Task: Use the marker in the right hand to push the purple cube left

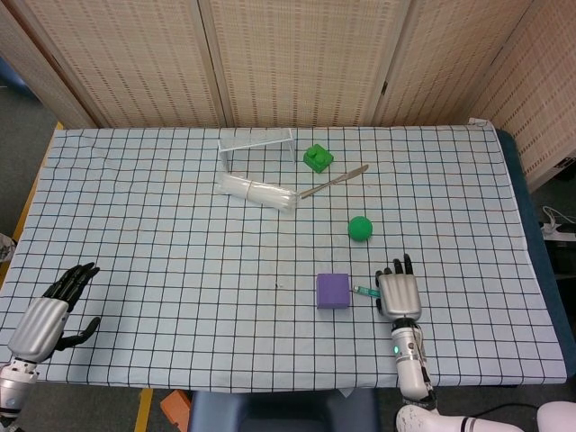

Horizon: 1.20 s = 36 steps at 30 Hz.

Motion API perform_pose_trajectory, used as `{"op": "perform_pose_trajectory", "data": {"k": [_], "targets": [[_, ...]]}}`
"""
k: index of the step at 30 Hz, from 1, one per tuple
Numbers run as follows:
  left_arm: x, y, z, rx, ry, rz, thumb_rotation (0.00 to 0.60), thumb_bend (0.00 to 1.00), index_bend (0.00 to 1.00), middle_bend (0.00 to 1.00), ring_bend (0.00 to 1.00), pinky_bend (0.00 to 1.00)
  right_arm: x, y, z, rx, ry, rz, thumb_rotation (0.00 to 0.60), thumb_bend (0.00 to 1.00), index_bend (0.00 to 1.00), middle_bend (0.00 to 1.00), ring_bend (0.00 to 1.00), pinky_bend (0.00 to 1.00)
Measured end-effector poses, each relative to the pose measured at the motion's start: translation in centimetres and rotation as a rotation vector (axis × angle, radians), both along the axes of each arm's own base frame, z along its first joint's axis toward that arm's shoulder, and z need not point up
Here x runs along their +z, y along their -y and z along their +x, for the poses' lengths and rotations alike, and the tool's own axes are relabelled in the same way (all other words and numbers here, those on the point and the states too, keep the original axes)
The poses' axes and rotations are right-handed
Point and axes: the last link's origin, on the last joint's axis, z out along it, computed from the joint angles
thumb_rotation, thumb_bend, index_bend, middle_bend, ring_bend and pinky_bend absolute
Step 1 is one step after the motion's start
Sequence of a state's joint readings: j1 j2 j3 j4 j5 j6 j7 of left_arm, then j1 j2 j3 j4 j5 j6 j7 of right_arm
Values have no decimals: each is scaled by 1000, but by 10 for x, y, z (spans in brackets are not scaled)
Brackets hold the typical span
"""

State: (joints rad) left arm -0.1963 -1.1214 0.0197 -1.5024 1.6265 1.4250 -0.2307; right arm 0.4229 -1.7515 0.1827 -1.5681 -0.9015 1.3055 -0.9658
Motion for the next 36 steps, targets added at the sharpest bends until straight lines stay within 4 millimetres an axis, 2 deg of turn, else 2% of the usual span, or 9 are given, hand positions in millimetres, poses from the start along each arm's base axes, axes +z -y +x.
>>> {"op": "perform_pose_trajectory", "data": {"k": [36], "targets": [[2, -2, 0, -1, 17, -13, 600, 379, 0, 0, 0, 192, -17, 8, 15, 4, -68, 36, 600, 227, 498, 417, 153, 0]]}}
